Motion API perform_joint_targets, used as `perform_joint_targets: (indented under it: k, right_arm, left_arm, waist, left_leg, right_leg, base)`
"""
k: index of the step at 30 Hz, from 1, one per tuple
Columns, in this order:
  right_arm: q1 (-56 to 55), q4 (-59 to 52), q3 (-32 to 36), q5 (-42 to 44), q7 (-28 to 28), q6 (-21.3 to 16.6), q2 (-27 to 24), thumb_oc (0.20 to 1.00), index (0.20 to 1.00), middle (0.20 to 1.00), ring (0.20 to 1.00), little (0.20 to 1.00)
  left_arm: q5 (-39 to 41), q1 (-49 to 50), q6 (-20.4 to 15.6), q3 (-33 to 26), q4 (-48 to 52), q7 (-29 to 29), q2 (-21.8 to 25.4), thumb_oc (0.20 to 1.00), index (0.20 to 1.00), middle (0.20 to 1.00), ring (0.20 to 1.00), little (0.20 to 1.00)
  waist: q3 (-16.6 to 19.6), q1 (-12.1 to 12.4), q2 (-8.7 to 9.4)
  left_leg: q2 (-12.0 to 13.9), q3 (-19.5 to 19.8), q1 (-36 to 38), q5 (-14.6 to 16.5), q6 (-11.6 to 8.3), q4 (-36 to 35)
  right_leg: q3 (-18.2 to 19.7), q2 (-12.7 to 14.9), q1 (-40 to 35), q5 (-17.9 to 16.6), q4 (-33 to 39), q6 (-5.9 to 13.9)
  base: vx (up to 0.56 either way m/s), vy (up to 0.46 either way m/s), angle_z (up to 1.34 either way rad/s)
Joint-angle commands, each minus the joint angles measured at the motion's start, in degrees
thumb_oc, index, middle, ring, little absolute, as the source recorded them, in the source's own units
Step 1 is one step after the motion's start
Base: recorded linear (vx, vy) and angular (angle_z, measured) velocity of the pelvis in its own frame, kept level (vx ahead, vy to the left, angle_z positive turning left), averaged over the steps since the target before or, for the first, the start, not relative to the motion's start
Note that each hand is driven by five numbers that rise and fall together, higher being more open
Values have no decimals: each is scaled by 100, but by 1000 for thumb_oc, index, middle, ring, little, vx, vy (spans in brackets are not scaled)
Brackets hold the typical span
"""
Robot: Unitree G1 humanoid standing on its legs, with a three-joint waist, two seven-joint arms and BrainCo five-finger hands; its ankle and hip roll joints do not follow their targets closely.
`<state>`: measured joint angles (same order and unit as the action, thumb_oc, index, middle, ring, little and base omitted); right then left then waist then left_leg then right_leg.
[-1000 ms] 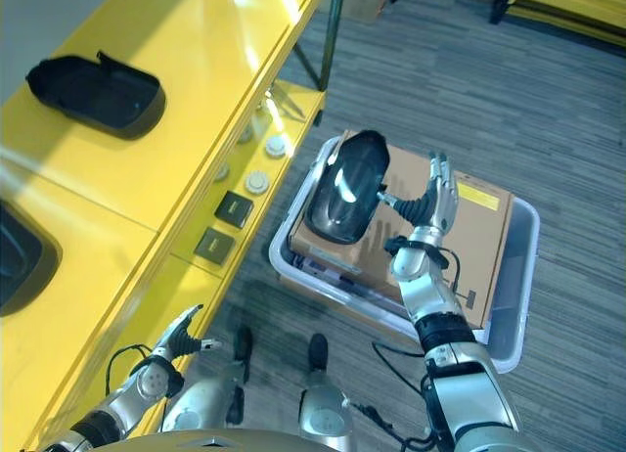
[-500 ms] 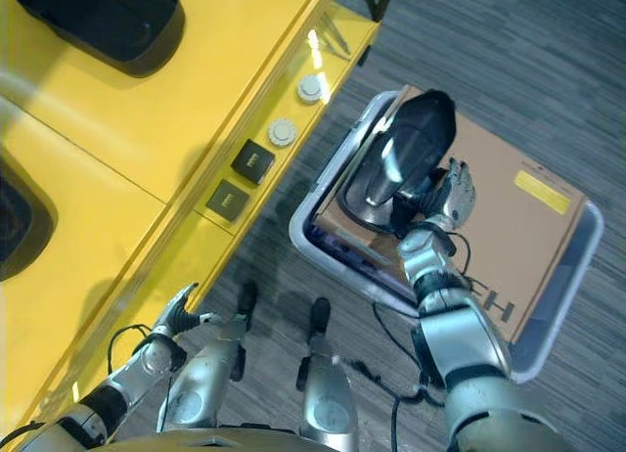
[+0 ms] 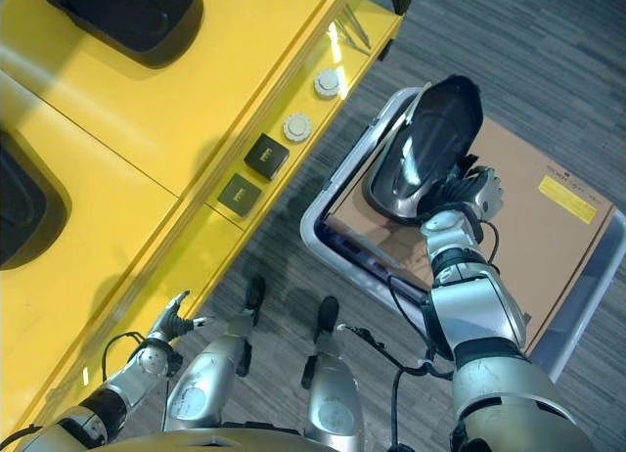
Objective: Move parts from the plastic box to the shelf.
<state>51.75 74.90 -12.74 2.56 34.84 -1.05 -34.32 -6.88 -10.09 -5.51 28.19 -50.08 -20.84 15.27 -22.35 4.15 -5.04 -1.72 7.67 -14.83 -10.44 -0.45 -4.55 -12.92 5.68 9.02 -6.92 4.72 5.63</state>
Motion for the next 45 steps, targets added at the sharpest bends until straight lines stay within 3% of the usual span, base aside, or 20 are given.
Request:
perform_joint_targets:
  k: [1,5,9,16,26,31,37,45]
  right_arm:
    - [-623,118,-138,288,-276,-65,143,200,200,200,200,200]
    - [-991,-184,-78,116,-308,-116,-36,200,200,200,200,200]
    - [-1987,-2138,-10,-897,-277,-127,-484,200,200,200,200,200]
    - [-3042,-3779,590,-2079,-482,-11,-1050,200,200,200,200,200]
    - [-3739,-6137,1088,-3671,-585,-17,-1454,200,200,200,200,200]
    - [-3811,-7263,968,-3952,-931,-288,-1602,200,200,200,200,200]
    - [-3781,-8189,718,-4033,-1307,-618,-1857,200,200,200,200,200]
    - [-3544,-8702,313,-3903,-1577,-813,-1916,200,200,200,200,200]
  left_arm:
    - [75,4,-68,136,-43,16,54,1000,1000,1000,1000,1000]
    - [103,46,-111,76,345,127,166,1000,1000,1000,1000,1000]
    - [391,187,-182,-335,1345,371,426,1000,1000,1000,1000,1000]
    - [1029,133,-199,-501,2647,968,569,1000,1000,1000,1000,1000]
    - [3476,-331,-145,-223,4009,1548,206,1000,1000,1000,1000,1000]
    - [4417,-591,161,205,4574,1815,195,1000,1000,1000,1000,1000]
    - [4723,-609,454,411,5011,1957,469,1000,1000,1000,1000,1000]
    - [4924,-598,533,491,5060,1911,499,1000,1000,1000,1000,1000]
  waist:
    - [475,5,188]
    - [580,-41,269]
    - [823,-199,503]
    - [1312,-357,659]
    - [1742,-560,655]
    - [1843,-632,597]
    - [1889,-620,569]
    - [1916,-600,584]
  left_leg:
    - [180,-45,-61,456,-217,-3]
    - [218,-81,71,502,-216,-6]
    - [335,-209,424,612,-214,8]
    - [516,-316,1008,777,-260,30]
    - [692,-434,1429,819,-317,38]
    - [687,-400,1489,827,-326,27]
    - [664,-353,1519,832,-321,22]
    - [653,-299,1556,846,-319,24]
  right_leg:
    - [395,491,37,236,11,363]
    - [393,446,-89,295,12,350]
    - [455,338,-362,427,-20,310]
    - [463,202,-890,692,-95,246]
    - [537,86,-1242,816,-134,180]
    - [528,63,-1339,839,-106,164]
    - [503,59,-1416,845,-93,159]
    - [453,65,-1475,871,-99,147]
  base:
    - [8,-40,5]
    - [14,-37,1]
    - [51,-75,-10]
    - [67,-86,-15]
    - [26,-55,-12]
    - [5,-8,1]
    - [11,-2,3]
    - [8,0,7]
